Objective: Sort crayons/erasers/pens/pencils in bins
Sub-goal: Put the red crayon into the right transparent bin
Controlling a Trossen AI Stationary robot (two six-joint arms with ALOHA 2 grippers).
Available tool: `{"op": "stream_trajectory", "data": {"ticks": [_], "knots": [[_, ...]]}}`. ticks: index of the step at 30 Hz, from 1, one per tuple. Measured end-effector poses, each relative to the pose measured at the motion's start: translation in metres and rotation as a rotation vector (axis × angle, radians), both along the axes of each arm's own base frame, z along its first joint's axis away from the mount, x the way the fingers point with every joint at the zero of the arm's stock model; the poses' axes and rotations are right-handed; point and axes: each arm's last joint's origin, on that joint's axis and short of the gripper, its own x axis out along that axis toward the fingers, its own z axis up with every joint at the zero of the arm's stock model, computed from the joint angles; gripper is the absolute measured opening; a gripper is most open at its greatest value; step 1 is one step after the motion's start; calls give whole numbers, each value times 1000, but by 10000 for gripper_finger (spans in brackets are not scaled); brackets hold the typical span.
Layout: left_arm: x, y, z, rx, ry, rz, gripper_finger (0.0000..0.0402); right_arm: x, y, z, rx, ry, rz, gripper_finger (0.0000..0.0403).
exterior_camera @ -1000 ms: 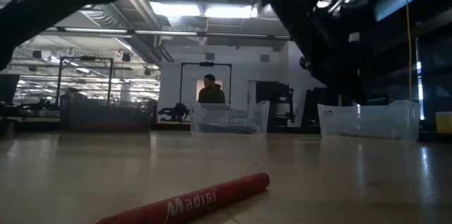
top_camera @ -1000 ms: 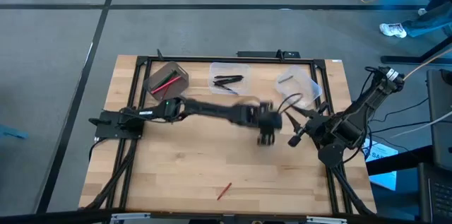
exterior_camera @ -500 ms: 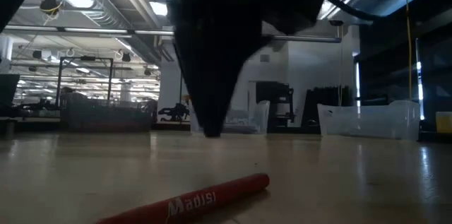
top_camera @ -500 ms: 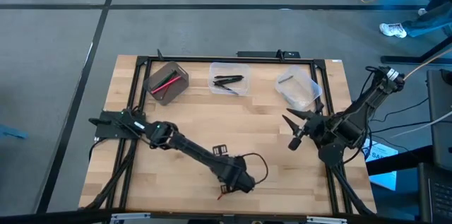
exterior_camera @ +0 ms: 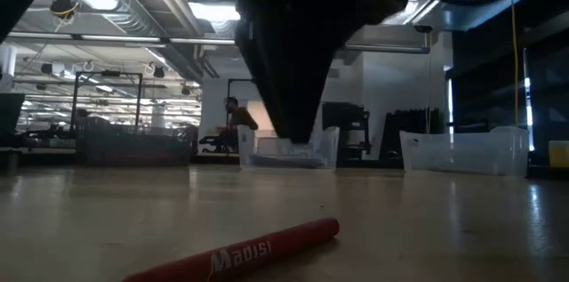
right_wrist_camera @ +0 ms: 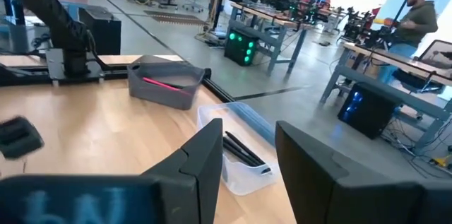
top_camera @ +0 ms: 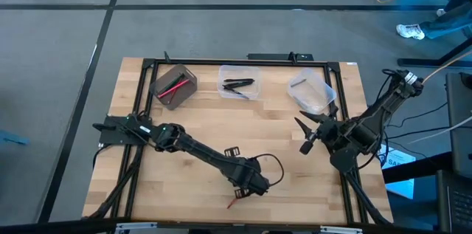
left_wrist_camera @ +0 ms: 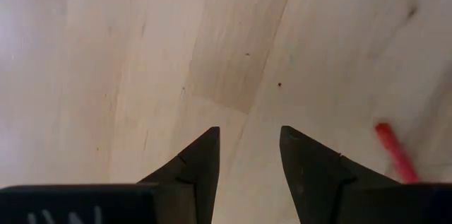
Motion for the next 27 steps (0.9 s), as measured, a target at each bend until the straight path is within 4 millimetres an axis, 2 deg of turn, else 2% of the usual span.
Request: {"op": "stream_trajectory", "data": {"ticks": [5, 12, 16, 19, 27], "knots": [[2, -7, 4, -103, -37, 83, 140, -1, -2, -2, -22, 20, -4, 135], [-4, -45, -11, -251, -87, 227, 140, -3, -4, -8, -29, 75, 22, 135], [-13, -60, -12, -228, -116, 285, 140, -6, -6, -12, -7, 60, 7, 135], [-15, -66, -16, -207, -158, 319, 140, -6, -6, -12, 2, 52, 6, 135], [-17, -68, -44, -196, -186, 332, 140, -6, -1, -12, 61, 68, 71, 135]]}}
